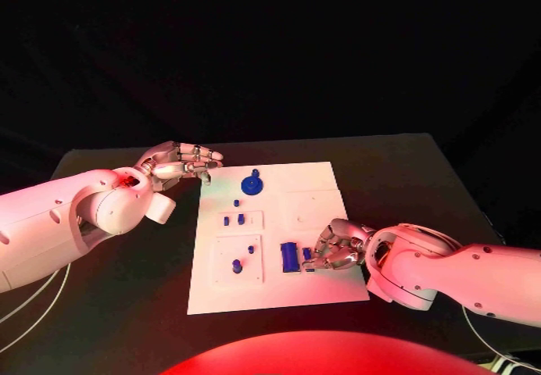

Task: Assemble the parts on the task board

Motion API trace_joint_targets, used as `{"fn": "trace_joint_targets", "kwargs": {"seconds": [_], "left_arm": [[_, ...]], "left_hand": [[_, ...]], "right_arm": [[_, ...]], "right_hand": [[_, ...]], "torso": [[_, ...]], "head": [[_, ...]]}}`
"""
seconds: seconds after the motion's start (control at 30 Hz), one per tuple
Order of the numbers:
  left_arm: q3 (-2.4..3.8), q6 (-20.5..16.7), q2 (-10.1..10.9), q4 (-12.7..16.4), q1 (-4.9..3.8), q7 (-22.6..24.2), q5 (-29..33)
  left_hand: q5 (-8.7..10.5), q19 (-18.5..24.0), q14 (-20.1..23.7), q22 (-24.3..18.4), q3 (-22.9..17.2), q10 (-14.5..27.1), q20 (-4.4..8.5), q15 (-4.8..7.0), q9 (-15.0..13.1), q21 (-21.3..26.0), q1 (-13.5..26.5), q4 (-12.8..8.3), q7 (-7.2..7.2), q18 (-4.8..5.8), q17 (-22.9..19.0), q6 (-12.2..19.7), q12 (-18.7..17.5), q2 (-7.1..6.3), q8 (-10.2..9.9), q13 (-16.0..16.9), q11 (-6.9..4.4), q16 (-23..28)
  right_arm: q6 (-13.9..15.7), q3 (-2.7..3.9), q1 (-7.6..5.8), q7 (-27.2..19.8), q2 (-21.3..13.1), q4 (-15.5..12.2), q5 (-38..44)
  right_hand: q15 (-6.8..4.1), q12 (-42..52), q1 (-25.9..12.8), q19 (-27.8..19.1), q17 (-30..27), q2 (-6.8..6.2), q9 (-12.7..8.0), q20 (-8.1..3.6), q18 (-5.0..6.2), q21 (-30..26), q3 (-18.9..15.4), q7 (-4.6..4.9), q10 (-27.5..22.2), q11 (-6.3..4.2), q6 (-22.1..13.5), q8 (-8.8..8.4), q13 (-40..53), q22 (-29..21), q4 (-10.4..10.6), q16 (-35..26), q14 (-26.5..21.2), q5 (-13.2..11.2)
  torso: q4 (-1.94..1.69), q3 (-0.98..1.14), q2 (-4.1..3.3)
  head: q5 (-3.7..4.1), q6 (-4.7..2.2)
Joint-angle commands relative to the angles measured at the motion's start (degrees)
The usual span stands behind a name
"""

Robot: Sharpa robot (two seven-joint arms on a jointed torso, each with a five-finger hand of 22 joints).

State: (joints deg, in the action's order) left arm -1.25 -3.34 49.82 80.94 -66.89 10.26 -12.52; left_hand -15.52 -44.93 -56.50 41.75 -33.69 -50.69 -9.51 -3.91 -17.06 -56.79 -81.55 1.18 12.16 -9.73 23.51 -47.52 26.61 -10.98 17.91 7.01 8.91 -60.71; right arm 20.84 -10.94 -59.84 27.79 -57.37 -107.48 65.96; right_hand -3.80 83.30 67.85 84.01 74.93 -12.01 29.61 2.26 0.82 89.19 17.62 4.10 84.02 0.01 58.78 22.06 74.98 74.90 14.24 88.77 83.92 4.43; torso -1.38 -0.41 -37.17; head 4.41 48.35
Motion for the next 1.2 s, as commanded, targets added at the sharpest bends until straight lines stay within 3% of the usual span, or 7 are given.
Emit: {"fn": "trace_joint_targets", "kwargs": {"seconds": [0.03,0.53,0.87,1.0,1.2], "left_arm": [[0.04,0.73,-0.13,0.06,-0.03,0.19,0.21],[0.03,0.74,-0.35,-0.12,-0.03,0.0,0.17],[0.02,0.74,-0.43,-0.23,-0.02,-0.04,0.16],[0.02,0.74,-0.46,-0.29,-0.02,-0.06,0.16],[0.01,0.76,-0.47,-0.3,-0.02,-0.09,0.15]], "left_hand": [[-0.2,0.14,-0.18,-0.05,-0.02,0.31,-0.16,-0.34,-0.09,0.25,0.57,0.37,0.53,-0.87,-0.05,0.22,0.19,0.08,0.07,-0.07,-0.08,0.21],[-0.22,0.08,-0.19,-0.1,-0.15,0.33,-0.15,-0.33,-0.1,0.29,0.55,0.43,0.54,-0.87,-0.07,0.2,0.28,0.35,0.09,-0.1,-0.08,0.19],[-0.22,0.08,-0.19,-0.1,-0.15,0.33,-0.15,-0.33,-0.1,0.29,0.55,0.43,0.54,-0.87,-0.07,0.2,0.28,0.35,0.09,-0.1,-0.08,0.19],[-0.22,0.05,-0.2,-0.11,-0.21,0.34,-0.14,-0.33,-0.1,0.3,0.53,0.45,0.53,-0.87,-0.08,0.2,0.32,0.47,0.1,-0.12,-0.08,0.18],[-0.22,0.05,-0.2,-0.11,-0.21,0.34,-0.14,-0.33,-0.1,0.3,0.53,0.45,0.53,-0.87,-0.08,0.2,0.32,0.47,0.1,-0.12,-0.08,0.18]], "right_arm": [[-1.33,-0.15,0.41,-1.11,0.49,0.98,0.4],[-0.97,-0.13,0.68,-3.03,1.56,4.21,1.09],[-0.08,-0.12,0.68,-4.58,1.37,4.23,1.24],[0.94,-0.12,0.68,-5.29,1.26,3.7,0.69],[2.31,-0.09,0.65,-5.69,0.68,3.1,0.37]], "right_hand": [[-0.02,-0.21,0.42,5.72,12.21,0.29,-0.18,0.07,-0.63,-0.09,-0.74,0.06,3.2,-0.17,0.23,-0.41,11.53,14.85,0.19,0.14,5.5,-0.78],[-0.21,-0.02,1.24,5.82,12.59,0.11,0.09,-0.09,-0.7,0.24,-4.16,-0.19,3.3,-0.39,0.55,-0.13,11.65,14.94,1.65,0.29,5.57,-1.65],[-0.26,0.19,2.08,5.88,12.98,0.14,0.27,-0.18,-0.75,0.45,-7.06,-0.25,3.41,-0.48,0.73,0.04,11.76,15.0,2.44,0.44,5.65,-1.65],[-0.34,0.22,-0.7,5.89,13.02,1.4,0.42,-0.25,-0.75,0.48,-11.43,-0.4,3.44,-0.56,0.82,0.16,11.79,15.01,2.49,0.45,5.65,-1.65],[-0.44,0.29,-3.84,5.91,13.05,4.27,0.71,-0.33,-0.76,0.55,-17.39,-0.51,3.5,-0.67,0.76,0.41,11.84,15.02,2.56,0.46,5.66,-1.65]], "torso": [[-0.01,0.0,0.01],[0.08,-0.02,0.06],[0.04,-0.05,0.06],[0.03,-0.07,0.05],[0.02,-0.1,0.09]], "head": [[-0.03,0.01],[-0.03,0.03],[0.03,-0.11],[0.06,-0.1],[0.14,-0.2]]}}
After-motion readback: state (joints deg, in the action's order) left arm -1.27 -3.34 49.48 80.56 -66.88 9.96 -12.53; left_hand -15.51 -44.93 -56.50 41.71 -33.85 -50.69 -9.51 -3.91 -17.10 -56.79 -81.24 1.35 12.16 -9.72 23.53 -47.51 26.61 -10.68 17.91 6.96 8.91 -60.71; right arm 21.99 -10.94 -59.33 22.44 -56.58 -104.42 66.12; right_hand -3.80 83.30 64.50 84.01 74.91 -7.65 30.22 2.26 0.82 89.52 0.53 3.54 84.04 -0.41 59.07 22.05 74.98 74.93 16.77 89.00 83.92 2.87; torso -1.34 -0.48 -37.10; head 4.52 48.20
